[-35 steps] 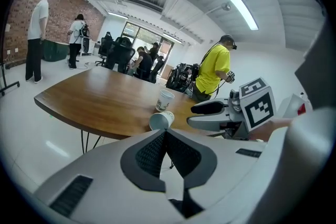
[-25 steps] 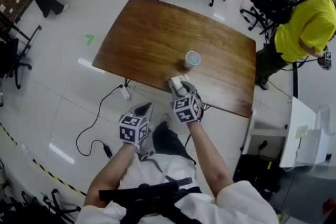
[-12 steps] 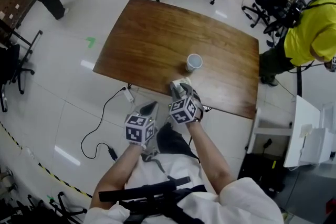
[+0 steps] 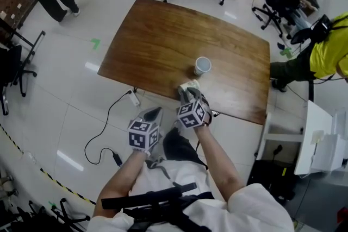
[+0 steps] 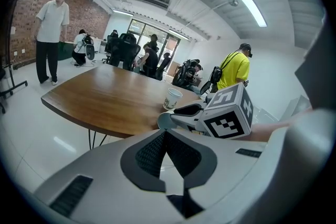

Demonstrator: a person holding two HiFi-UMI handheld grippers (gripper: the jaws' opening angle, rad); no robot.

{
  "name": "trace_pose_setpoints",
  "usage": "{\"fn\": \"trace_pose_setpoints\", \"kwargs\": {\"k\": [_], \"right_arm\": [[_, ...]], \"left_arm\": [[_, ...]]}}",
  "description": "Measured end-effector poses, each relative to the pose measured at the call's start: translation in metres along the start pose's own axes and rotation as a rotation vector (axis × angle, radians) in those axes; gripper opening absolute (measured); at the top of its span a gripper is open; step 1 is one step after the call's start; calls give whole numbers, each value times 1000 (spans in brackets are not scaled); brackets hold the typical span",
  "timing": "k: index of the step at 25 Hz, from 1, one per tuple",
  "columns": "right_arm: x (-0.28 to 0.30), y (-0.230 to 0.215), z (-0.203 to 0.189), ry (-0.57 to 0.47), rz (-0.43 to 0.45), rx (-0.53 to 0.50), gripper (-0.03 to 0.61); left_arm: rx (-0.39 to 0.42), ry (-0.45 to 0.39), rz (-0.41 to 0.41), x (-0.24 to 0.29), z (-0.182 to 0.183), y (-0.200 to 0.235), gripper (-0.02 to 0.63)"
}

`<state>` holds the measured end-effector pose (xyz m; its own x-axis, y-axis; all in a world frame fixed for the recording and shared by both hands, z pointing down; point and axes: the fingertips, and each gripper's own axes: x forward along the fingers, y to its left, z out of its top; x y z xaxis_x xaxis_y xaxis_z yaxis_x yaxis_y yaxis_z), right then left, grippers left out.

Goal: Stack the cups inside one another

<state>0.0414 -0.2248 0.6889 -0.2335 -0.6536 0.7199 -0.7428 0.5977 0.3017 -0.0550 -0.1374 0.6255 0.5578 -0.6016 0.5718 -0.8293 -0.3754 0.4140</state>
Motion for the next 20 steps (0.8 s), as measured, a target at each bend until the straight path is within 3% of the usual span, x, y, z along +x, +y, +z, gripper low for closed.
{"fn": "trace_pose_setpoints", "kwargs": {"k": [13,20], "right_arm": [[7,4,6,9,-83,-103,115],[5,-2,10,-12,-112,-106,82]], "left_arm": [[-21,-9,6,-7,1,8,-5],[-40,-9,18,-8,-2,16,-5]]}}
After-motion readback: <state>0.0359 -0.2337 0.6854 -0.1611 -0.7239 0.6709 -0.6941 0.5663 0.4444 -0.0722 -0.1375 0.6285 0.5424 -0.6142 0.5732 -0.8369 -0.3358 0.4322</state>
